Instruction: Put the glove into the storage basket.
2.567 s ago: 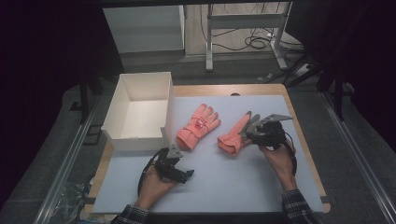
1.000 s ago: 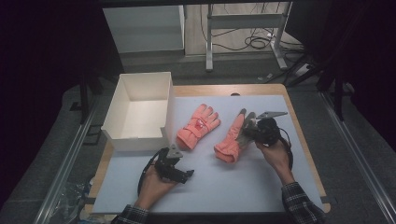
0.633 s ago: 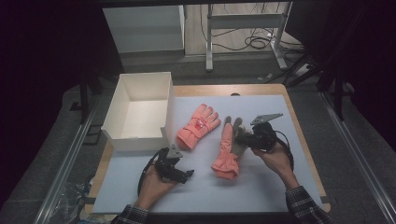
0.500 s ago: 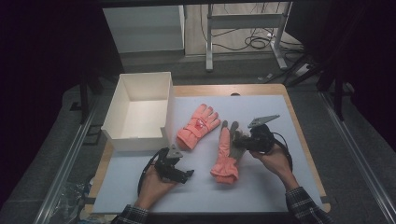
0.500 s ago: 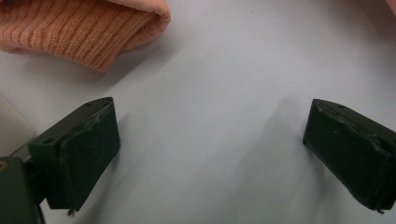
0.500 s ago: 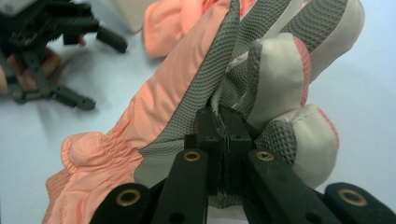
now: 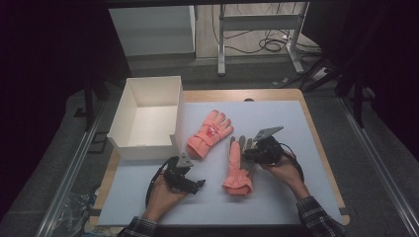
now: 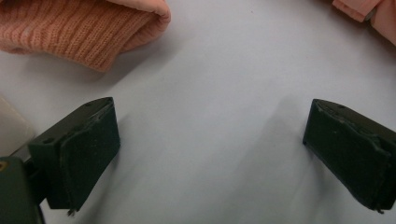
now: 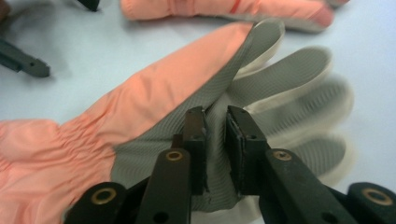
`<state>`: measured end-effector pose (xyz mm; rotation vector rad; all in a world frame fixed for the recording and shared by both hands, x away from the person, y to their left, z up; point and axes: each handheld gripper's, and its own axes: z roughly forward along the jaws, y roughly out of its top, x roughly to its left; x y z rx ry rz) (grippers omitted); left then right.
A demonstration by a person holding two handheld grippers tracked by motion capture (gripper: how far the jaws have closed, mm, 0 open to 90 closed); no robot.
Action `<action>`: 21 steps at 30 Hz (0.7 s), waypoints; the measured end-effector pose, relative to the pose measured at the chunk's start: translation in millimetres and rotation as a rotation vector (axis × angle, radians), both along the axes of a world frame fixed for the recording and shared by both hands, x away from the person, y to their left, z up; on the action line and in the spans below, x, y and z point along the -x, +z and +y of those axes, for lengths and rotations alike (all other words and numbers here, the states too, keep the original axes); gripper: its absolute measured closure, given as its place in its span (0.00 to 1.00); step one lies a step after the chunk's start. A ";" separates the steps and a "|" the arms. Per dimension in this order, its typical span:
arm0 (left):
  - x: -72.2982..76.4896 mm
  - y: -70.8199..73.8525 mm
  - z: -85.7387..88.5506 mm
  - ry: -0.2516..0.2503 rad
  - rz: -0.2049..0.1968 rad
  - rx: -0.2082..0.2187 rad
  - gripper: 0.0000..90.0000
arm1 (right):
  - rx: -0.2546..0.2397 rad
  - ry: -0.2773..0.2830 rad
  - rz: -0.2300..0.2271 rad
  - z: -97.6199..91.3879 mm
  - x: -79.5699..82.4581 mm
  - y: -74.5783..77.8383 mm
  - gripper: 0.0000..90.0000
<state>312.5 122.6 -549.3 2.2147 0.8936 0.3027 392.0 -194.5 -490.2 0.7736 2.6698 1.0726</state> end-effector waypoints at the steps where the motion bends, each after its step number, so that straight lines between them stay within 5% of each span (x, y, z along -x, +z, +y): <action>1: -0.2 0.2 0.4 -0.004 0.000 -0.006 0.04 | -0.006 -0.006 -0.012 -0.8 0.0 2.9 0.83; 10: -0.5 0.3 0.6 -0.007 -0.003 -0.008 0.04 | -0.040 -0.072 -0.063 10.4 -4.5 23.9 0.68; 21: -0.1 0.2 0.4 -0.004 0.001 -0.005 0.04 | -0.084 -0.132 -0.027 47.3 -30.8 27.9 0.61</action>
